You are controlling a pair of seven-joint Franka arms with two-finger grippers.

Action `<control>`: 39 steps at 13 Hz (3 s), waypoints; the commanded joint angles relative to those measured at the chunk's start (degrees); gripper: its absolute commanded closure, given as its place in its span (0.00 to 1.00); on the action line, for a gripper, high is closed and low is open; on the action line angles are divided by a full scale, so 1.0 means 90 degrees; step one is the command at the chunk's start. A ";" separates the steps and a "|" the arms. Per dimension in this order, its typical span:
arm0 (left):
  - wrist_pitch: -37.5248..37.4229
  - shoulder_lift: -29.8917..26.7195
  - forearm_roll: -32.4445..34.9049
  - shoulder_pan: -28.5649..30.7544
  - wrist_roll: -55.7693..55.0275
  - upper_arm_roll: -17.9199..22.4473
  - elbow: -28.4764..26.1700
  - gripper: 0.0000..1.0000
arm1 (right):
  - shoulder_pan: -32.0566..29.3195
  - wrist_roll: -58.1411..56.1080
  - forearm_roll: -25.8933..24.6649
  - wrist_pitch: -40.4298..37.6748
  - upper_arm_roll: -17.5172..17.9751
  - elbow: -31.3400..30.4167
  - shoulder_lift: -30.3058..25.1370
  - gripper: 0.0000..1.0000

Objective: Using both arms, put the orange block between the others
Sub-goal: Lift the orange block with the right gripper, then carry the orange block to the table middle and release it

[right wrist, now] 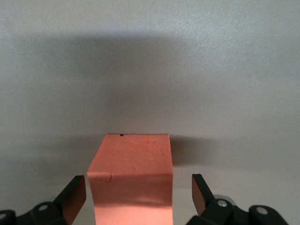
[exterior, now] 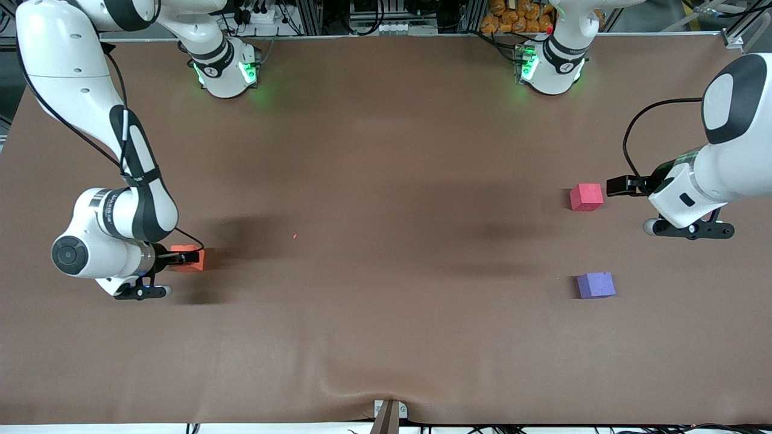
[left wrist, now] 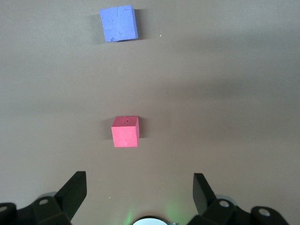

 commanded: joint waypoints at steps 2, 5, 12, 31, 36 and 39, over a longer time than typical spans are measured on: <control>0.0053 0.0020 -0.0052 0.0010 -0.0045 -0.0022 -0.0018 0.00 | 0.0097 -0.0038 0.0072 0.0116 -0.0030 -0.0094 -0.0018 0.30; 0.0053 0.0030 -0.0052 0.0010 -0.0045 -0.0022 -0.0018 0.00 | 0.0165 0.0001 0.0082 0.0125 -0.0030 0.0052 -0.0077 0.63; 0.0091 0.0069 -0.0042 -0.0009 -0.0045 -0.0032 0.0011 0.00 | 0.1178 0.0398 0.0102 0.0096 0.0077 0.0775 -0.0545 0.72; 0.0141 0.0010 -0.0032 0.0167 0.0121 -0.0022 -0.0037 0.00 | 0.4902 0.4376 0.2739 0.1180 0.0136 0.0951 0.0616 0.25; 0.0141 0.0030 -0.0032 0.0147 0.0111 -0.0022 -0.0018 0.00 | 0.4834 0.4268 0.2651 0.1122 0.0107 0.0990 0.0296 0.00; 0.0141 0.0039 -0.0032 0.0137 0.0111 -0.0022 -0.0018 0.00 | 0.4493 0.4298 0.2486 0.0412 0.0097 0.0981 -0.0426 0.00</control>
